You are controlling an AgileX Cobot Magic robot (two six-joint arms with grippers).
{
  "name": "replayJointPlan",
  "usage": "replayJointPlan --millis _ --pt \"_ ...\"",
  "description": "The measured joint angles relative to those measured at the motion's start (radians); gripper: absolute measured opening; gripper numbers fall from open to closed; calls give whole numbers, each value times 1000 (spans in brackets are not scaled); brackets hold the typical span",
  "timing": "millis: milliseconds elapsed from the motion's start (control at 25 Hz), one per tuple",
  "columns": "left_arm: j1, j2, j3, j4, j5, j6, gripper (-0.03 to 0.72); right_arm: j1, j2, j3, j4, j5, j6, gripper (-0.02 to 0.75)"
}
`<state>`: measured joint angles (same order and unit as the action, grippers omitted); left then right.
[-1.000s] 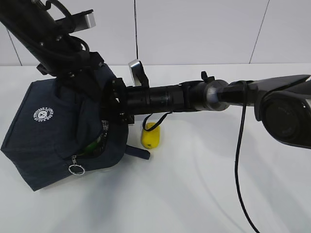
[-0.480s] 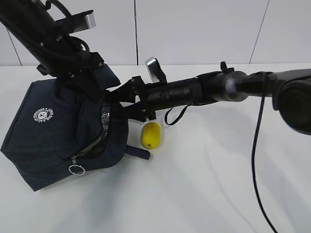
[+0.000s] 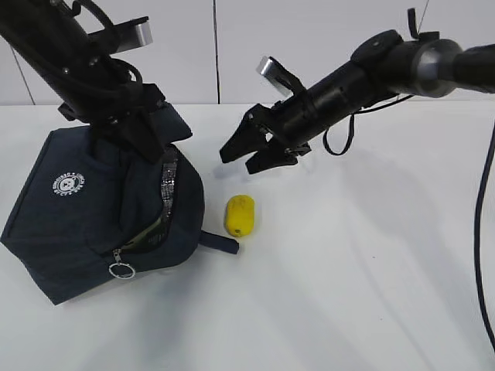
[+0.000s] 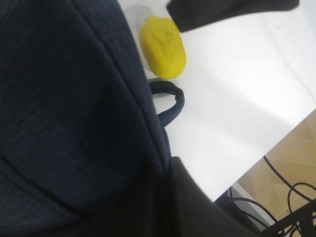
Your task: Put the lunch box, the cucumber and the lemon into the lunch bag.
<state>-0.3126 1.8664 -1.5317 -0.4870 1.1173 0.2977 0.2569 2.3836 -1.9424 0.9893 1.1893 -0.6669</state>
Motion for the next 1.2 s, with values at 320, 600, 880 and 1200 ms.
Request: replayJointPlan --millis 320,600,880,1200 --pt "0 0 0 0 6 0 5 7 -24 0 -255 13 239 579" --pt "0 0 0 0 9 0 5 97 -24 0 -423 18 349 579" --pt "0 0 0 0 16 0 5 168 -6 0 -509 20 422 579" --pt "0 0 0 0 30 0 5 179 9 0 -543 -30 469 515"
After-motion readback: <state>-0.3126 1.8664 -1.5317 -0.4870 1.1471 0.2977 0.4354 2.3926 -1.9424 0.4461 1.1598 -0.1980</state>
